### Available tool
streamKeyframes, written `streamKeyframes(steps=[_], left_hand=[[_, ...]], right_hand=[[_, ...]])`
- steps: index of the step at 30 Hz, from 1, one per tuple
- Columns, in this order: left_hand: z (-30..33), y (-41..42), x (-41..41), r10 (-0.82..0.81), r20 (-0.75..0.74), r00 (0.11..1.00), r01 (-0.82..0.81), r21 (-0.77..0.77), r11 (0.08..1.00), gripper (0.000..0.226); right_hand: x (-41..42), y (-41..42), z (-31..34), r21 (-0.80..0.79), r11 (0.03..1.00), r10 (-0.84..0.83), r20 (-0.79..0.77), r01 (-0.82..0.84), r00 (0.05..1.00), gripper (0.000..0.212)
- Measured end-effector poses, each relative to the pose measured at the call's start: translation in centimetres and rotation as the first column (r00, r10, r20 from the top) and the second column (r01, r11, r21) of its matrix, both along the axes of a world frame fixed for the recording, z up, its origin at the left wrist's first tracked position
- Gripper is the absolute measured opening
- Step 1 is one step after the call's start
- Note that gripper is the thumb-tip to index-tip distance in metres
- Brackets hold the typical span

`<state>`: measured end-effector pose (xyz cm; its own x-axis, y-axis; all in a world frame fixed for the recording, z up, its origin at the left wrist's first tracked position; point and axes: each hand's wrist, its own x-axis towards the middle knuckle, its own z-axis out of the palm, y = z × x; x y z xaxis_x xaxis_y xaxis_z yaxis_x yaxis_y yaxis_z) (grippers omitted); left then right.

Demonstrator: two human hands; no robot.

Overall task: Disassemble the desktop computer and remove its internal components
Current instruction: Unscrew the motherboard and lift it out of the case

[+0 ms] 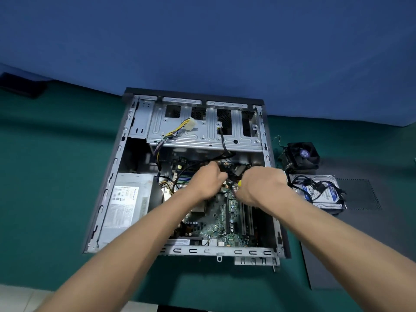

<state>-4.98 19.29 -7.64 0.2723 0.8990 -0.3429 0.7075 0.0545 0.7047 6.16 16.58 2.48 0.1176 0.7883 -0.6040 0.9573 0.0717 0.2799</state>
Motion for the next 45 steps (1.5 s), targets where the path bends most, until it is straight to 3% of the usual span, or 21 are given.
streamKeyframes(steps=[4, 8, 11, 13, 15, 17, 18, 21, 25, 29, 39, 45], left_hand=[[2.8, -1.2, -1.1, 0.256, 0.350, 0.901, -0.209, -0.167, 0.964, 0.023], [6.4, -1.6, -2.1, 0.281, 0.407, 0.869, -0.264, -0.100, 0.959, 0.018], [9.0, -1.8, -1.8, 0.224, 0.341, 0.913, -0.246, 0.021, 0.969, 0.013], [10.5, -2.3, -1.3, 0.154, 0.249, 0.956, -0.187, 0.117, 0.975, 0.011], [11.7, -2.8, -0.3, 0.073, 0.146, 0.987, -0.102, 0.199, 0.975, 0.011], [12.6, -3.4, 1.2, 0.011, 0.074, 0.997, -0.028, 0.232, 0.972, 0.011], [12.9, -3.6, 1.9, -0.006, 0.051, 0.999, -0.006, 0.242, 0.970, 0.011], [13.4, -4.4, 4.5, -0.030, -0.008, 1.000, 0.031, 0.258, 0.966, 0.010], [13.2, -5.3, 7.4, -0.067, -0.125, 0.990, 0.101, 0.290, 0.952, 0.013], [12.7, -6.1, 9.8, -0.125, -0.231, 0.965, 0.191, 0.290, 0.938, 0.010], [9.4, -7.8, 12.6, -0.081, -0.237, 0.968, 0.150, 0.287, 0.946, 0.015], [7.5, -7.5, 13.1, 0.046, -0.209, 0.977, 0.016, 0.286, 0.958, 0.018]], right_hand=[[2.3, -1.7, 2.6, 0.118, 0.993, 0.034, -0.134, -0.018, 0.990, 0.018], [4.9, -2.8, 3.8, 0.360, 0.933, 0.081, -0.220, 0.003, 0.972, 0.024], [6.2, -2.3, 3.7, 0.421, 0.895, 0.029, -0.388, 0.149, 0.921, 0.018], [7.1, -1.7, 3.5, 0.321, 0.893, -0.023, -0.668, 0.316, 0.744, 0.015], [7.7, -1.6, 3.7, 0.141, 0.887, -0.072, -0.897, 0.439, 0.435, 0.025], [8.6, -1.9, 3.9, -0.001, 0.876, -0.106, -0.976, 0.482, 0.192, 0.028], [9.0, -2.1, 3.9, -0.034, 0.872, -0.108, -0.986, 0.488, 0.125, 0.025], [10.6, -2.2, 3.7, -0.108, 0.856, -0.135, -0.991, 0.505, 0.017, 0.019], [12.5, -3.3, 2.5, -0.210, 0.841, -0.218, -0.975, 0.499, -0.043, 0.018], [14.0, -4.7, 1.2, -0.296, 0.794, -0.224, -0.955, 0.531, -0.197, 0.018], [16.8, -6.1, -2.1, -0.379, 0.753, -0.377, -0.918, 0.539, -0.118, 0.010], [16.9, -5.8, -4.9, -0.321, 0.688, -0.351, -0.932, 0.651, -0.089, 0.016]])
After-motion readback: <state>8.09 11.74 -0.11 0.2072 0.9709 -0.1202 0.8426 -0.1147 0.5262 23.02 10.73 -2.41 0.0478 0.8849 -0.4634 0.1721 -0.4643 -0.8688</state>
